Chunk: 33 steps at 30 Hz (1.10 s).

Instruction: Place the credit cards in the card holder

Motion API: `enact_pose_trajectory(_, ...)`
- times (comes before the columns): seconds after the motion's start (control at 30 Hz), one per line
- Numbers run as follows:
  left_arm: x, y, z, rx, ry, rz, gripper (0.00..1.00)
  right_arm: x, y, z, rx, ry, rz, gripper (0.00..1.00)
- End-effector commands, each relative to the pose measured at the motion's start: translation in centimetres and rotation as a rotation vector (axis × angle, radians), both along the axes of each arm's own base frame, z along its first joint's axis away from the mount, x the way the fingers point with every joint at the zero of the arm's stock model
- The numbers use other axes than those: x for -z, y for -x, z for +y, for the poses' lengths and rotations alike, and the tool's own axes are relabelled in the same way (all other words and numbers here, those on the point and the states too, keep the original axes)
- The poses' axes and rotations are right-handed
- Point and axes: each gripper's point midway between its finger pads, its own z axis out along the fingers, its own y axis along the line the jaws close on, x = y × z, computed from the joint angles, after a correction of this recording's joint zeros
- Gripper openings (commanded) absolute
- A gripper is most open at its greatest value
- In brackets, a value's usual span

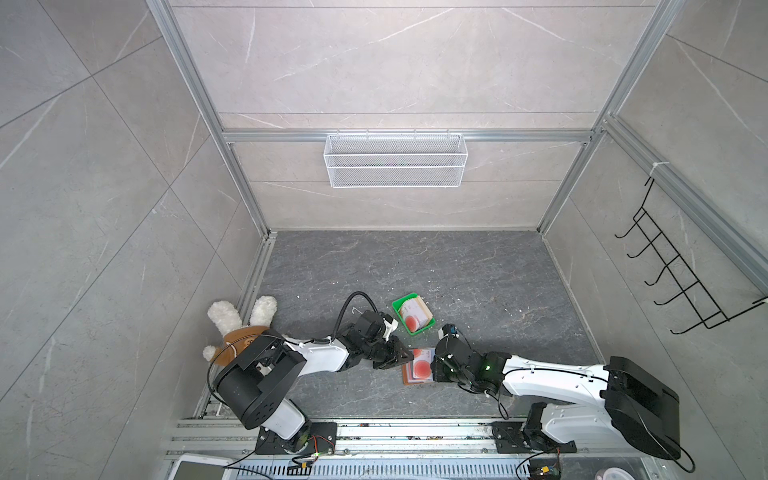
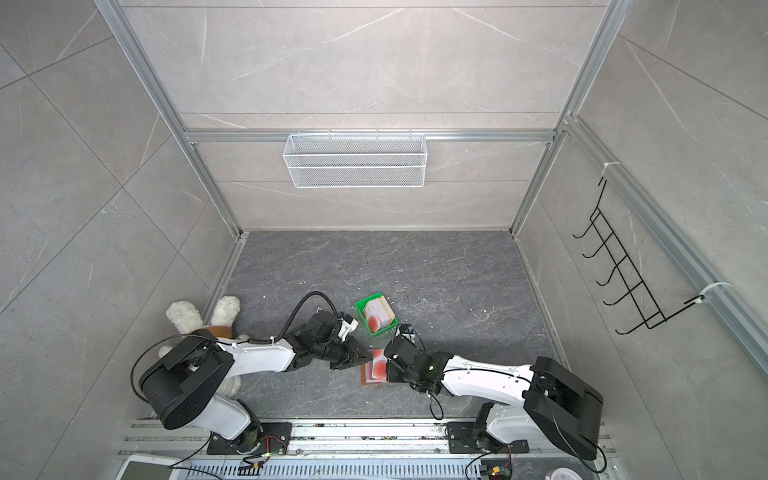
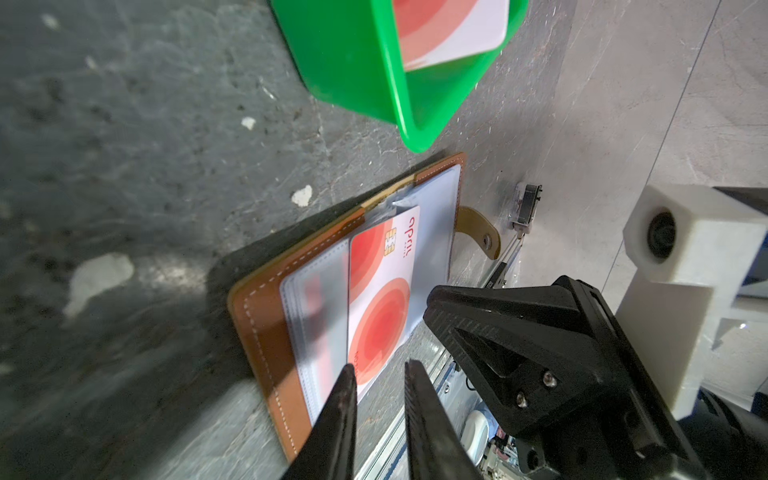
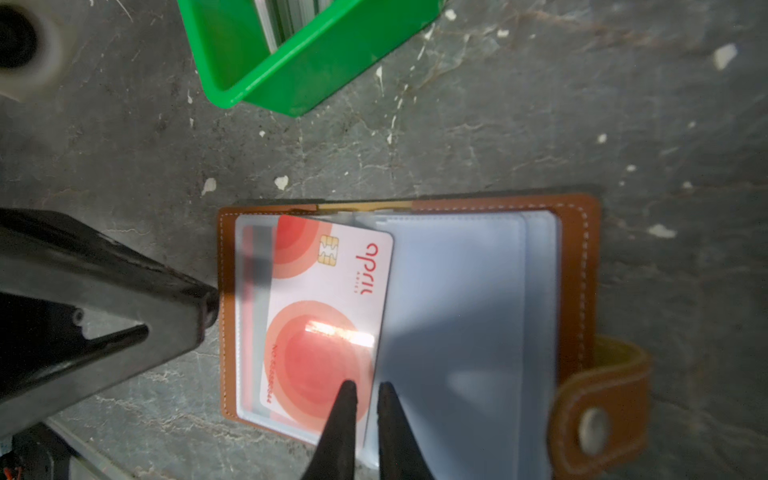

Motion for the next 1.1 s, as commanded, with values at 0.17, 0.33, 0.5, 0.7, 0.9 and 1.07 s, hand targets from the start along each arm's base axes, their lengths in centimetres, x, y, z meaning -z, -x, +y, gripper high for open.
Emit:
enact_pose_trajectory(0.17, 0.7, 0.2, -0.9, 0.029, -0.011, 0.02, 0.25, 0.8, -0.2, -0.1, -0.003, 0.031, -0.002, 0.15)
enact_pose_trajectory(0.33, 1.0, 0.6, -1.1, 0.042, -0.015, 0.031, 0.25, 1.4, 0.0, 0.0, -0.005, 0.033, 0.008, 0.14)
enact_pose_trajectory(0.5, 1.2, 0.8, -1.2, 0.054, -0.015, 0.035, 0.26, 2.0, 0.2, -0.7, 0.001, 0.059, 0.018, 0.13)
enact_pose_trajectory(0.7, 1.1, 1.0, -1.7, 0.068, 0.006, 0.049, 0.26, 2.8, 0.4, -1.2, 0.001, 0.096, 0.036, 0.12)
enact_pose_trajectory(0.9, 0.7, 1.1, -2.0, 0.077, 0.027, 0.058, 0.26, 3.1, 0.6, -1.5, 0.002, 0.107, 0.039, 0.11)
enact_pose_trajectory(1.07, 0.3, 0.9, -2.4, 0.078, 0.043, 0.06, 0.21, 3.1, 0.6, -1.6, 0.004, 0.109, 0.04, 0.11)
